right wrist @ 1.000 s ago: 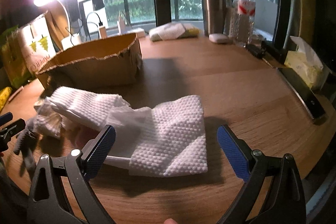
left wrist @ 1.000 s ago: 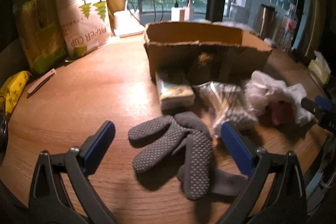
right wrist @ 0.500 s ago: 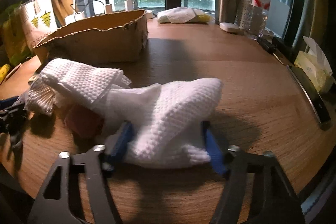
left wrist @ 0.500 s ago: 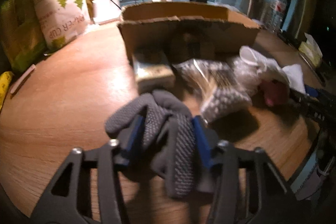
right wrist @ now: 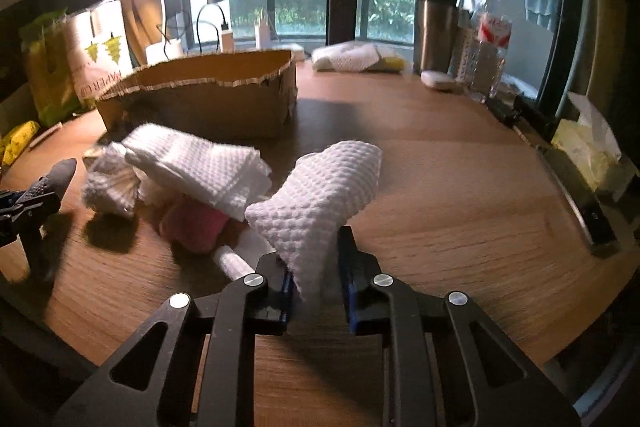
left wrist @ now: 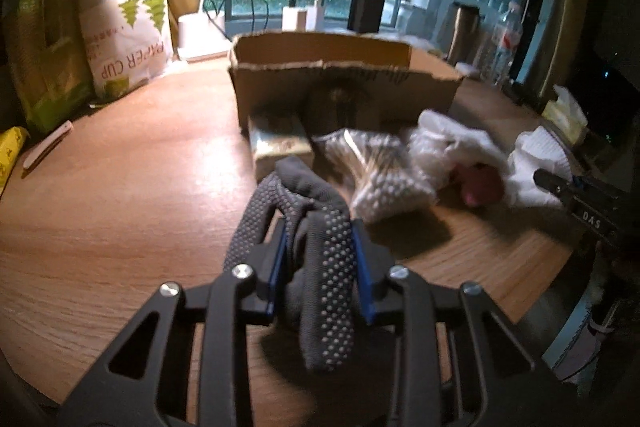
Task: Organize soft objects
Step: 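Grasp the grey knit gloves with the left gripper while the right gripper grasps the white waffle towel, then carry the gloves into the cardboard box and open the left gripper while the right gripper carries the towel over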
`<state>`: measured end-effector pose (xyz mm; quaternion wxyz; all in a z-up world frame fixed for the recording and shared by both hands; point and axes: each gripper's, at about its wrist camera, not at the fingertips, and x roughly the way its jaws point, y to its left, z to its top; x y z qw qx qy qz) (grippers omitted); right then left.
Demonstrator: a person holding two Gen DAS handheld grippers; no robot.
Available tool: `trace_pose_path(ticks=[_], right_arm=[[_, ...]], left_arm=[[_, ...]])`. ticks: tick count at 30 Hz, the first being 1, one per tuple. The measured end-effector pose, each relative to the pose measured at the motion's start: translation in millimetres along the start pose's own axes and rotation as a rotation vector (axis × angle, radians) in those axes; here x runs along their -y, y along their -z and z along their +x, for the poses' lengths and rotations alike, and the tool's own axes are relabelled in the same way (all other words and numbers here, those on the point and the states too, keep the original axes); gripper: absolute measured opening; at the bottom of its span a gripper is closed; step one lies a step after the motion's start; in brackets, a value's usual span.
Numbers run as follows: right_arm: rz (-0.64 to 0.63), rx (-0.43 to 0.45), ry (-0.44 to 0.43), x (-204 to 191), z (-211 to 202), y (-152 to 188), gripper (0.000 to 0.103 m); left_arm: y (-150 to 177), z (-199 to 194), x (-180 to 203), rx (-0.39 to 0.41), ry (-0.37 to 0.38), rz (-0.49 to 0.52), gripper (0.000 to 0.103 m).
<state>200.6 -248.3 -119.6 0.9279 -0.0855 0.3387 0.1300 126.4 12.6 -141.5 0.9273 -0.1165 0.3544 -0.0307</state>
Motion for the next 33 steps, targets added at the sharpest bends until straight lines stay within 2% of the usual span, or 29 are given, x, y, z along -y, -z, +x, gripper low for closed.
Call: trace_pose_path(ticks=[7, 16, 33], right_arm=[[-0.009, 0.059, -0.004, -2, -22, -17, 0.021], [-0.017, 0.113, -0.025, -5, -37, -53, 0.021], [-0.029, 0.130, -0.081, -14, -10, -111, 0.021]], left_arm=[[-25, -23, -2, 0.070, 0.007, 0.010, 0.031], [-58, -46, 1, 0.154, 0.051, 0.036, 0.031], [-117, -24, 11, 0.199, 0.090, 0.077, 0.031]])
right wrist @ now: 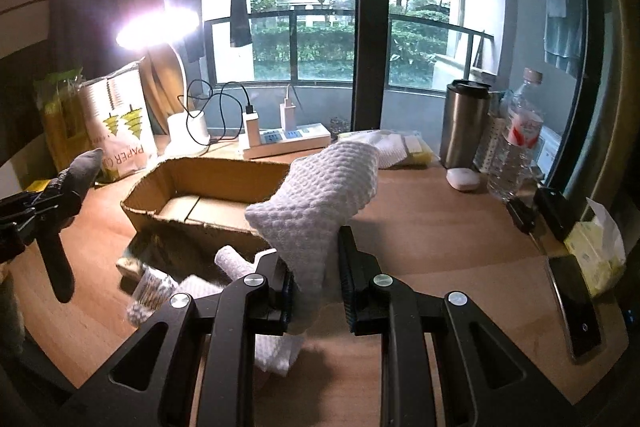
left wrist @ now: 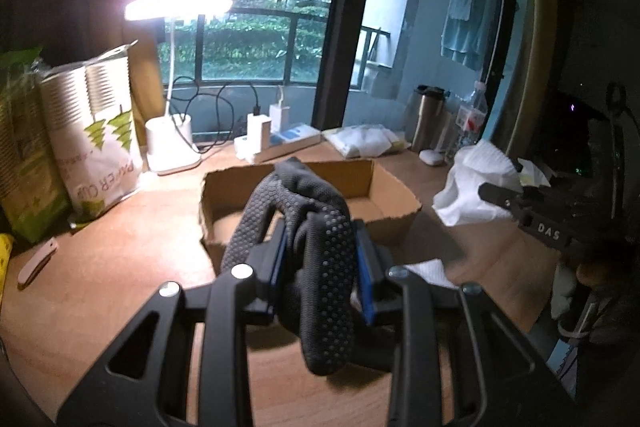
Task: Organize soft objects
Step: 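Carry the gloves into the cardboard box and open the left gripper while the right gripper carries the towel over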
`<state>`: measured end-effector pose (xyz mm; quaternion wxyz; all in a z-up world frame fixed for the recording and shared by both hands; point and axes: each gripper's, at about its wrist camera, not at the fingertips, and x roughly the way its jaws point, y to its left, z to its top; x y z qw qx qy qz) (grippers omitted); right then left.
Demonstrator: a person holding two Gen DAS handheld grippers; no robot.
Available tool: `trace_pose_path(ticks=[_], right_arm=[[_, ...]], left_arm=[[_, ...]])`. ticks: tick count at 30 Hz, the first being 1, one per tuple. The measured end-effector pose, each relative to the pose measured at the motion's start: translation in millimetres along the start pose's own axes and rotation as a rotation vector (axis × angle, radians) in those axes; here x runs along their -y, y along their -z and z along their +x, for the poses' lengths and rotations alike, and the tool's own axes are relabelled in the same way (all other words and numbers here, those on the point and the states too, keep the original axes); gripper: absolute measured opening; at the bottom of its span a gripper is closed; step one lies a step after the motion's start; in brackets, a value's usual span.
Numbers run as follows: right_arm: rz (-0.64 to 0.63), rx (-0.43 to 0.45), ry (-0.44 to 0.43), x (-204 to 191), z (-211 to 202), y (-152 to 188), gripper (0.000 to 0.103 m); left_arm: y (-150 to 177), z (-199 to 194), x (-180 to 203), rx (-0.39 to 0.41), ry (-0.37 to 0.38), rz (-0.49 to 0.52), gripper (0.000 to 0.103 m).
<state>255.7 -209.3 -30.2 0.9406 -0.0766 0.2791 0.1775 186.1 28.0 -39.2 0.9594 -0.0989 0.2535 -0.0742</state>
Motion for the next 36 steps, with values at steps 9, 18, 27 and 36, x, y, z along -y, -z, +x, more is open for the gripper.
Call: trace_pose_path(ticks=[9, 18, 27, 36], right_arm=[[0.002, -0.015, -0.051, 4, 31, -16, 0.021], [0.017, -0.017, -0.109, 14, 62, -32, 0.021], [0.049, -0.018, -0.144, 34, 78, -33, 0.021], [0.066, -0.024, -0.142, 50, 85, -31, 0.021]], left_arm=[[-24, 32, 10, 0.016, 0.021, 0.013, 0.031], [-46, 78, 22, -0.002, 0.030, 0.009, 0.031], [-54, 126, 36, -0.041, 0.040, 0.002, 0.031], [-47, 190, 41, -0.180, 0.054, -0.050, 0.035]])
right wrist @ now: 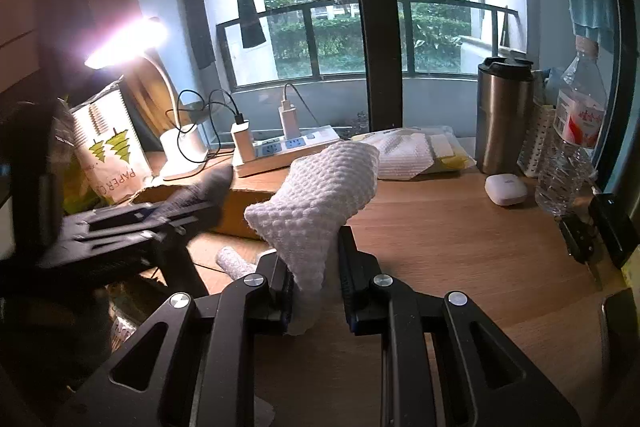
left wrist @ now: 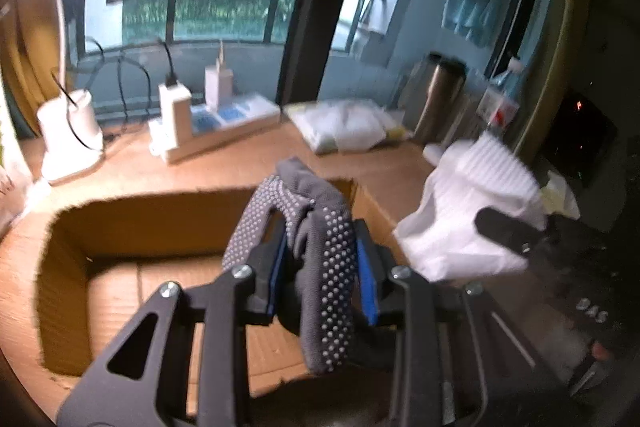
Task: Organize soft objects
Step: 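Carry the gloves into the cardboard box and open the left gripper while the right gripper carries the towel over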
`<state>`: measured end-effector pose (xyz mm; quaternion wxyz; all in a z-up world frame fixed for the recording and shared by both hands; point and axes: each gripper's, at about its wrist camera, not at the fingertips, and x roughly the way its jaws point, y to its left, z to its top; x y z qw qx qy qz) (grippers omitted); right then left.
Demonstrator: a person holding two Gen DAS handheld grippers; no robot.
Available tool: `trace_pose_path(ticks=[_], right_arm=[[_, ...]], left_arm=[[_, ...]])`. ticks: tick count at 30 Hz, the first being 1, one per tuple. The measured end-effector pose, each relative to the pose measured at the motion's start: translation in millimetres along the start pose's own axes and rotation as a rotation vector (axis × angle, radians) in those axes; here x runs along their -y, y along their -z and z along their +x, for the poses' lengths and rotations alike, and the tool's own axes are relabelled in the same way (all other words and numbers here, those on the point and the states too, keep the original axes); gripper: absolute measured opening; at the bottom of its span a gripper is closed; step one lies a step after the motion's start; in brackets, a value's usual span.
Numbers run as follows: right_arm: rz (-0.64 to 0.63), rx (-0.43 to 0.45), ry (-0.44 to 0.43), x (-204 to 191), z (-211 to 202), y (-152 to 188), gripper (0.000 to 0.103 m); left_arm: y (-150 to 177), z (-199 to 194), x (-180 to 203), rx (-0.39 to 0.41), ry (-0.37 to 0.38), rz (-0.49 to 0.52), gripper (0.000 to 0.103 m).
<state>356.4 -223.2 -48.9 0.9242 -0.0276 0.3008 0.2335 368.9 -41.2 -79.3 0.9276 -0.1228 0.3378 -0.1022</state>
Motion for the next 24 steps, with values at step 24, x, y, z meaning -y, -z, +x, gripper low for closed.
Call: trace_pose_path(ticks=[24], right_arm=[[-0.058, -0.133, 0.035, -55, 51, -5, 0.024]], left_arm=[[5, -69, -65, 0.071, -0.072, -0.053, 0.075]])
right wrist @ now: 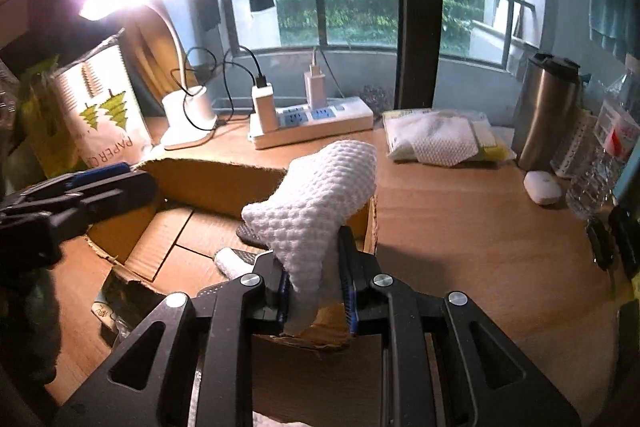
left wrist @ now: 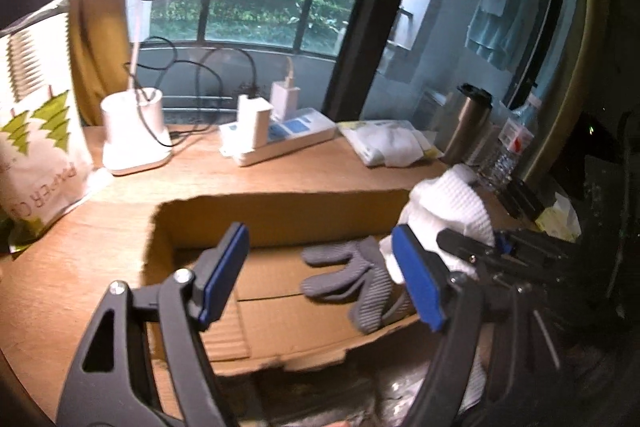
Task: Organize soft objects
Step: 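Carry the gloves into the cardboard box and open the left gripper while the right gripper carries the towel over, then lower the white towel into the cardboard box and open the right gripper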
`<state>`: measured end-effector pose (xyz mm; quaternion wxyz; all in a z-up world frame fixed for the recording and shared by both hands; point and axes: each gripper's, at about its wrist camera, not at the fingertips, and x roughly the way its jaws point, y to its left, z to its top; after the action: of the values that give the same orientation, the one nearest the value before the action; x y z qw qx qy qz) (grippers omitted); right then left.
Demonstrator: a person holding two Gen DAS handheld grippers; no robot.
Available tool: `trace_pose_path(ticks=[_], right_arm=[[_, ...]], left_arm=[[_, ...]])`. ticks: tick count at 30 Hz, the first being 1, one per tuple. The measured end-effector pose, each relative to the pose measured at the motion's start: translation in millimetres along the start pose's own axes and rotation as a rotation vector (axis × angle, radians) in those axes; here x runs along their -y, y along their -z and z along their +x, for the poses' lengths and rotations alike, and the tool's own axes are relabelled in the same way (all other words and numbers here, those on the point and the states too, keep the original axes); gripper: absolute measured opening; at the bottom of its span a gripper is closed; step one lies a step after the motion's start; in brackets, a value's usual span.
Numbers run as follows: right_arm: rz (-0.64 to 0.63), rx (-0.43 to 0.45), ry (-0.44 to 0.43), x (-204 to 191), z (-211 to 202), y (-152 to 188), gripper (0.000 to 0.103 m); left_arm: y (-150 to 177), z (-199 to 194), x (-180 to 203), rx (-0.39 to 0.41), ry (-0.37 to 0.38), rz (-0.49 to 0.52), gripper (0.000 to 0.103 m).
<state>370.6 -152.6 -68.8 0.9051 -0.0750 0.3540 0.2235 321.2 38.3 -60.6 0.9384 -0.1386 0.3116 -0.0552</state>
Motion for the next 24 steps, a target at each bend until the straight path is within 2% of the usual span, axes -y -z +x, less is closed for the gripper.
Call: trace_pose_path(ticks=[5, 10, 17, 18, 20, 24], right_arm=[[0.005, -0.002, 0.023, -4, -4, -2, 0.052], [-0.001, 0.012, 0.039, -9, -14, -1, 0.054], [-0.032, -0.012, 0.047, -20, -17, 11, 0.054], [-0.045, -0.031, 0.043, -23, -14, 13, 0.056], [-0.047, -0.055, 0.022, -25, -9, 15, 0.065], [-0.046, -0.079, 0.007, -28, -2, 16, 0.066]], left_arm=[[3, -16, -10, 0.026, -0.022, -0.002, 0.076], [8, -30, -15, 0.045, -0.027, -0.001, 0.083], [23, -48, -11, 0.051, -0.017, -0.009, 0.083], [26, -52, -10, 0.058, -0.019, -0.011, 0.083], [30, -56, -11, 0.060, -0.027, -0.014, 0.083], [38, -67, -17, 0.064, -0.048, -0.030, 0.083]])
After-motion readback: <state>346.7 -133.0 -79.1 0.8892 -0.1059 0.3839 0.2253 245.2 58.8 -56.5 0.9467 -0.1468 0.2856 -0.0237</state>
